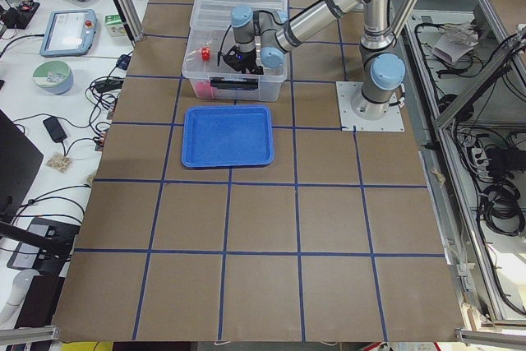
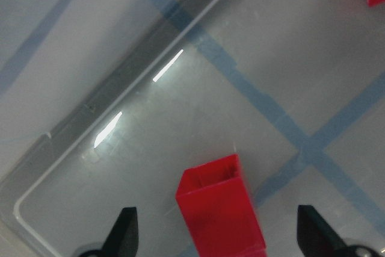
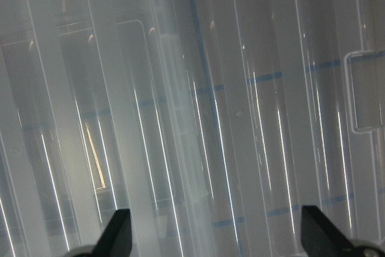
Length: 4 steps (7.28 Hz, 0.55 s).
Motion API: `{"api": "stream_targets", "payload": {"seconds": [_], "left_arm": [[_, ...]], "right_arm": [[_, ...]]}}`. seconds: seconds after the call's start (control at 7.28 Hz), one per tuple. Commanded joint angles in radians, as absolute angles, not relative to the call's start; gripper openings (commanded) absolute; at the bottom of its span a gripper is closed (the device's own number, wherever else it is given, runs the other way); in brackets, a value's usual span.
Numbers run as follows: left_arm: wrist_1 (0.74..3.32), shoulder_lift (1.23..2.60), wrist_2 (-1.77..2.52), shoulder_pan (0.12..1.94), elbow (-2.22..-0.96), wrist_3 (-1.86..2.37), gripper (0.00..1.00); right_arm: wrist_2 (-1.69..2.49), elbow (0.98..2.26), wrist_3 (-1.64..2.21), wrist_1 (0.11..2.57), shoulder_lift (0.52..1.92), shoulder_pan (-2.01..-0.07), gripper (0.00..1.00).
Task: Place red block in blue tray from box
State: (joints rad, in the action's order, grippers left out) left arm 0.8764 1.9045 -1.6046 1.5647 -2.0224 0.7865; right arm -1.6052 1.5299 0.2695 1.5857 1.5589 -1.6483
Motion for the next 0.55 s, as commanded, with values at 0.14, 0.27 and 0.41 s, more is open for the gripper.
{"api": "stream_targets", "payload": {"seconds": [0.14, 0.27, 0.41], "left_arm": [[0.876, 1.908, -1.605, 1.565, -2.025, 0.776, 0.67], [0.874, 1.907, -1.605, 1.565, -2.02, 0.753, 0.55], [0.873, 1.904, -1.605, 1.565, -2.014, 0.729, 0.37]], "right_arm": [[-1.617, 1.531, 0.261, 1.585, 1.56, -1.643, 1.0], [-1.617, 1.531, 0.208, 1.585, 1.563, -1.647, 1.0], [-1.617, 1.531, 0.186, 1.585, 1.563, -1.643, 1.0]]}}
